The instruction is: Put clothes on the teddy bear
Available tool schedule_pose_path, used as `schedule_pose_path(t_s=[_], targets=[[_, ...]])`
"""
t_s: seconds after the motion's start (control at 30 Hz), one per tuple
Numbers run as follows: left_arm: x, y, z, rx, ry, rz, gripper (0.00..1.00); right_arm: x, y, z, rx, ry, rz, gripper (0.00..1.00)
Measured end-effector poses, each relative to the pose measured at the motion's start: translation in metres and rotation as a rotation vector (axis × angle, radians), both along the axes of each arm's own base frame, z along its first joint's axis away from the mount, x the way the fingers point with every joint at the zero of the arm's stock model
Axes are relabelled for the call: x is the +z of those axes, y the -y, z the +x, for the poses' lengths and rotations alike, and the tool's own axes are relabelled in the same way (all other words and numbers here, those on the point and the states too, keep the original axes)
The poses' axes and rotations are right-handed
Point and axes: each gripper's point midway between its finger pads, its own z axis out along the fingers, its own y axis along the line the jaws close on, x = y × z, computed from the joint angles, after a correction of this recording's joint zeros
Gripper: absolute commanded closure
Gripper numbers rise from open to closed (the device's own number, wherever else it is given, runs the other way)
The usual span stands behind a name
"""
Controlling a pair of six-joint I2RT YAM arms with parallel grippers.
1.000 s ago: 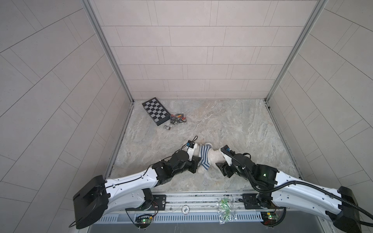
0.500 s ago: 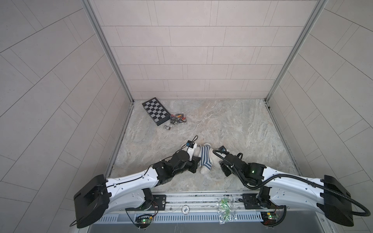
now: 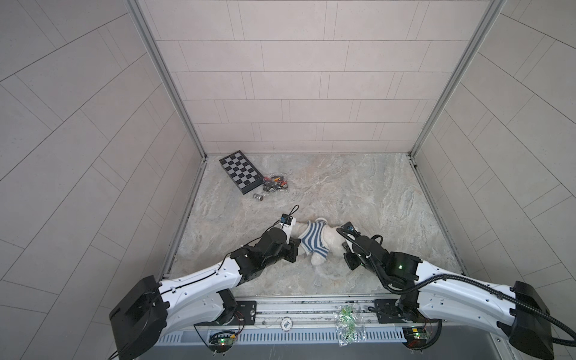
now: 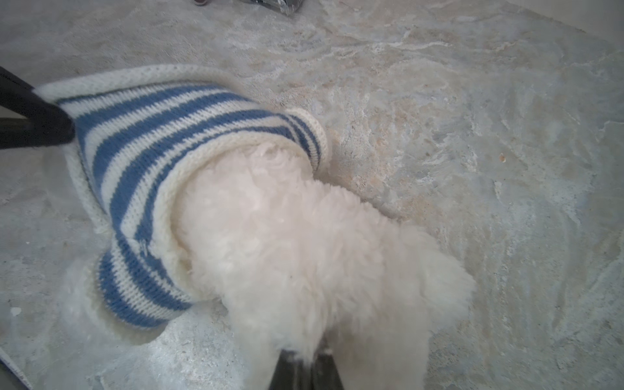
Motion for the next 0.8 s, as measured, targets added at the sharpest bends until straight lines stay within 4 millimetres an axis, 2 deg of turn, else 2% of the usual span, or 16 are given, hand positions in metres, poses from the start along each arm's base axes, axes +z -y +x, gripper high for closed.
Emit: schedule_pose_path(t_s=[0.13,0.33,0.4,0.6,0.8], targets=[[0.005,0.0,-0.003,-0.024,0.016,0.0,0.92,0.011,-0.001,-0.001,0.008,0.008,0.025,1.0],[0.013,0.0,-0.01,-0.05,0.034,-0.009,0.66,0.013,0.003,-0.001,-0.02,-0.013,0.019,1.0],[0.017,0.0,-0.017,-0.068,0.044,-0.008,0.6,0.014,0.003,0.0,-0.032,-0.029,0.014,1.0],[0.021,0.007,-0.045,-0.155,0.039,-0.005,0.62,0.027,-0.002,0.002,-0.047,-0.036,0.04,1.0],[0.014,0.016,-0.041,-0.129,0.018,-0.023,0.66,0.025,-0.004,-0.001,-0.038,-0.058,0.055,1.0]])
